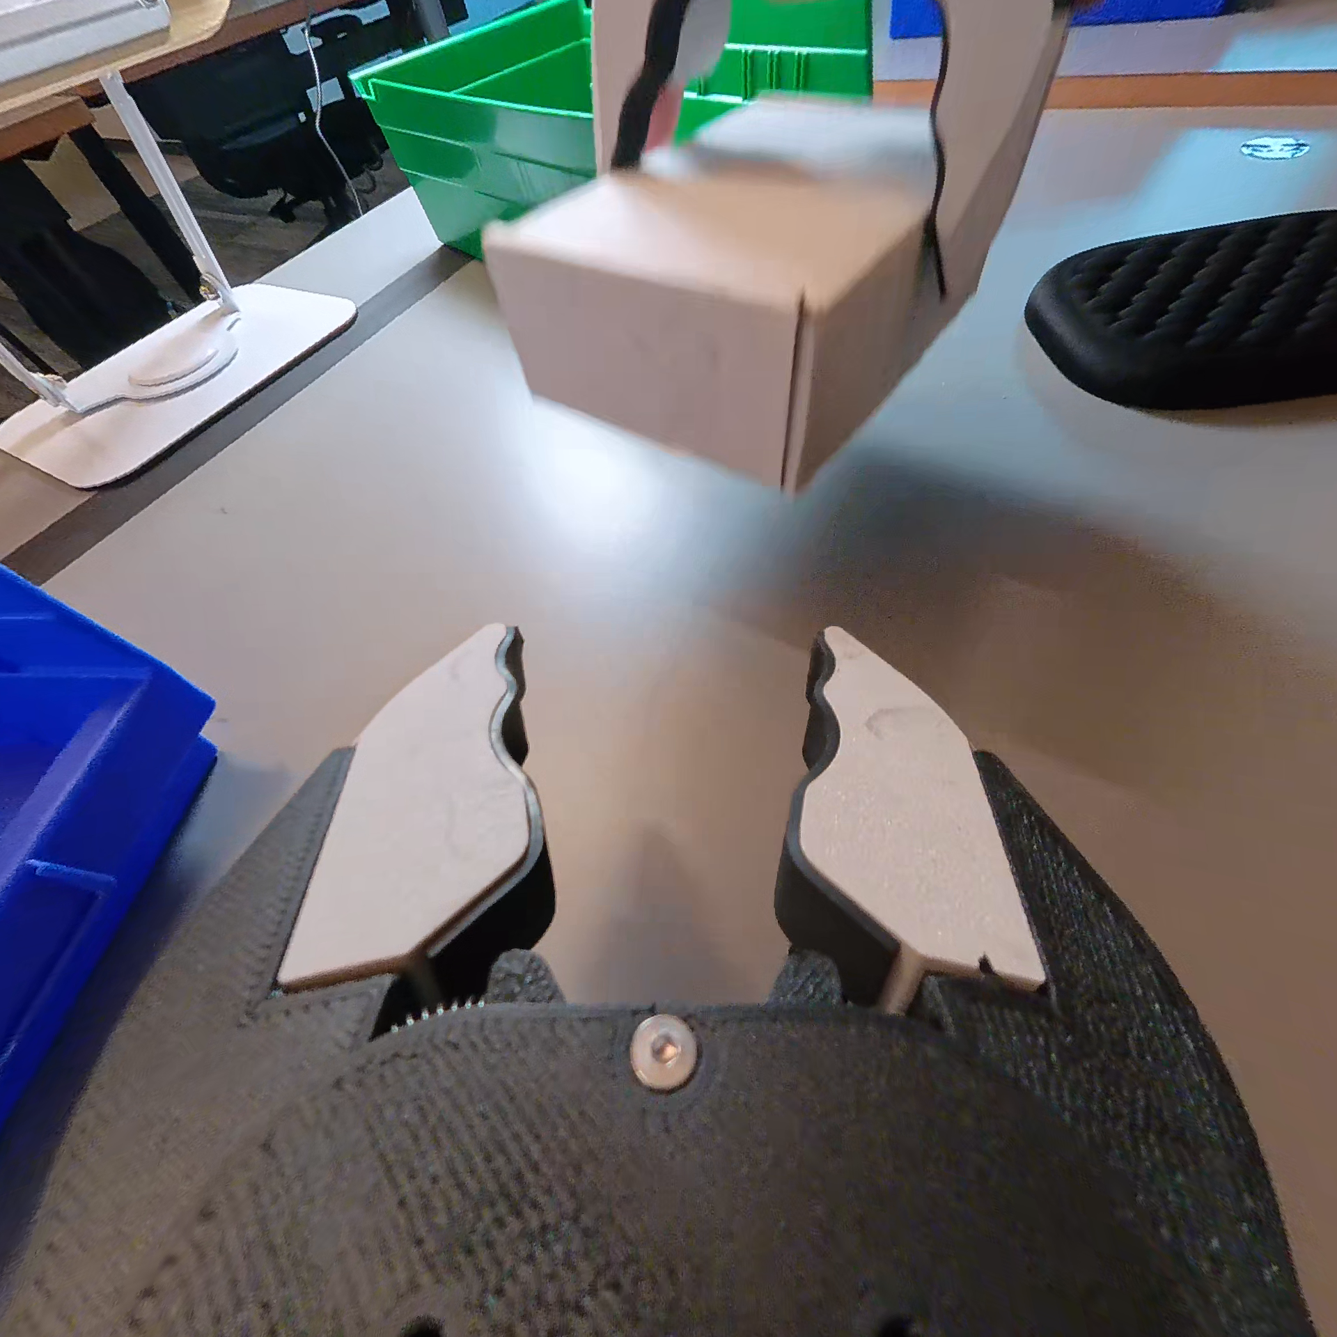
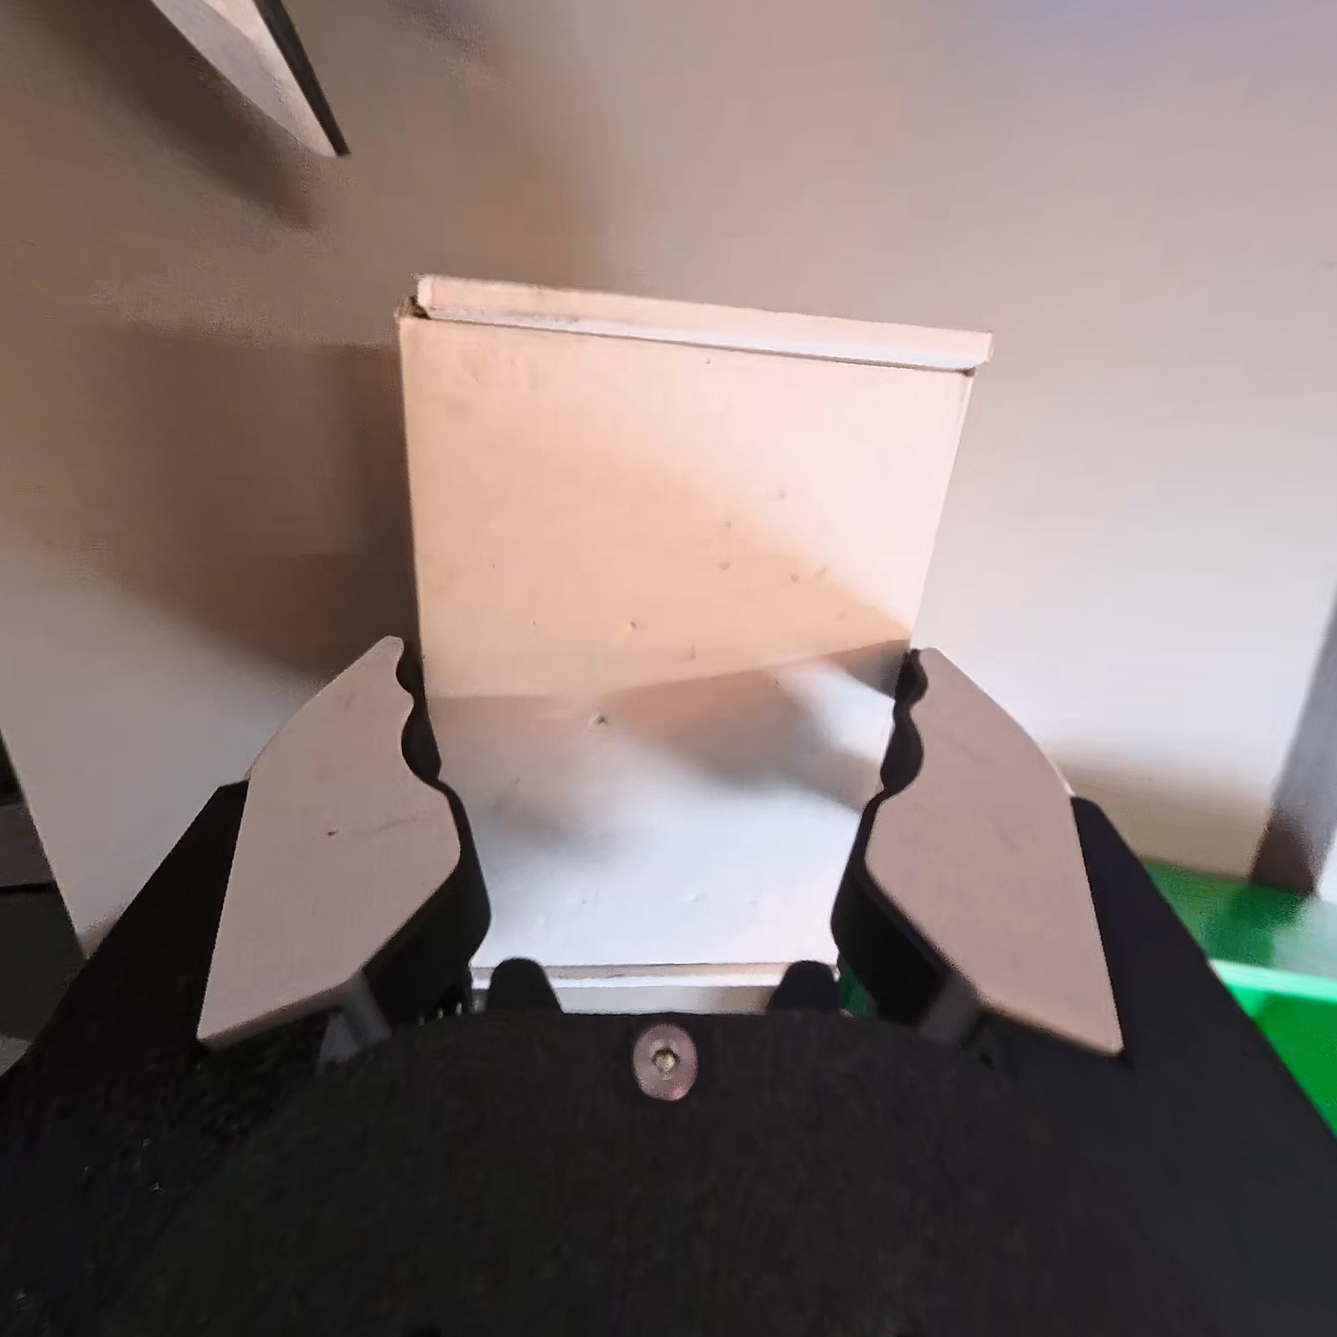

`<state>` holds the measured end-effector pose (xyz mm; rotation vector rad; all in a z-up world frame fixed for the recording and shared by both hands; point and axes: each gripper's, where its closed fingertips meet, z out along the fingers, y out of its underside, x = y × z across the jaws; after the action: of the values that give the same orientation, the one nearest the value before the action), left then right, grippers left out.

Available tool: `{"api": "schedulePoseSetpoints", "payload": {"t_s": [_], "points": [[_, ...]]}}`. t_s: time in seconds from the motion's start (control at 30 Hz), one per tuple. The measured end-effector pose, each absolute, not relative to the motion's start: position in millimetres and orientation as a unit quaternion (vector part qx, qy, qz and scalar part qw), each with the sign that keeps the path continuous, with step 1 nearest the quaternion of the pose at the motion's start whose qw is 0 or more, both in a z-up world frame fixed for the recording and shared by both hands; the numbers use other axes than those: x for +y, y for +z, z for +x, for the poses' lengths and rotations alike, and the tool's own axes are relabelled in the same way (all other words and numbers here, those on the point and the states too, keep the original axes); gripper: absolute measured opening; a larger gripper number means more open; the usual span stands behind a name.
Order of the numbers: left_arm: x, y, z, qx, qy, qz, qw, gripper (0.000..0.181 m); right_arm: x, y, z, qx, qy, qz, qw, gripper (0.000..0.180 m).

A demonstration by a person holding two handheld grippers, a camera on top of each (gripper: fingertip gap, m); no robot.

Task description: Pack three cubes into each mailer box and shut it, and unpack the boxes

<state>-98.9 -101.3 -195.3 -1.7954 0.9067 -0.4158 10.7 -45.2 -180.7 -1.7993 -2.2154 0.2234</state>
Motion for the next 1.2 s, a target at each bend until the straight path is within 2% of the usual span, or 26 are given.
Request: {"api": "schedulePoseSetpoints", "payload": {"t_s": [0.23, 0.4, 0.63, 0.83, 1.2], "points": [[-100, -201, -97, 0.387, -0.158, -0.751, 0.511, 0.074, 20, -112, 91, -0.713, 0.000, -0.676, 0.187, 0.121], [-99, -200, -97, 0.381, -0.159, -0.753, 0.512, 0.074, 87, -98, 152, -0.664, -0.073, -0.721, 0.187, 0.121], [-97, -197, -99, 0.366, -0.164, -0.753, 0.521, 0.074, 173, -128, 200, -0.618, -0.144, -0.755, 0.164, 0.121], [-93, -197, -101, 0.352, -0.174, -0.758, 0.520, 0.073, 227, -169, 200, -0.613, -0.136, -0.765, 0.143, 0.122], [-85, -198, -106, 0.323, -0.203, -0.765, 0.518, 0.072, 271, -214, 193, -0.668, -0.160, -0.720, 0.099, 0.121]]}}
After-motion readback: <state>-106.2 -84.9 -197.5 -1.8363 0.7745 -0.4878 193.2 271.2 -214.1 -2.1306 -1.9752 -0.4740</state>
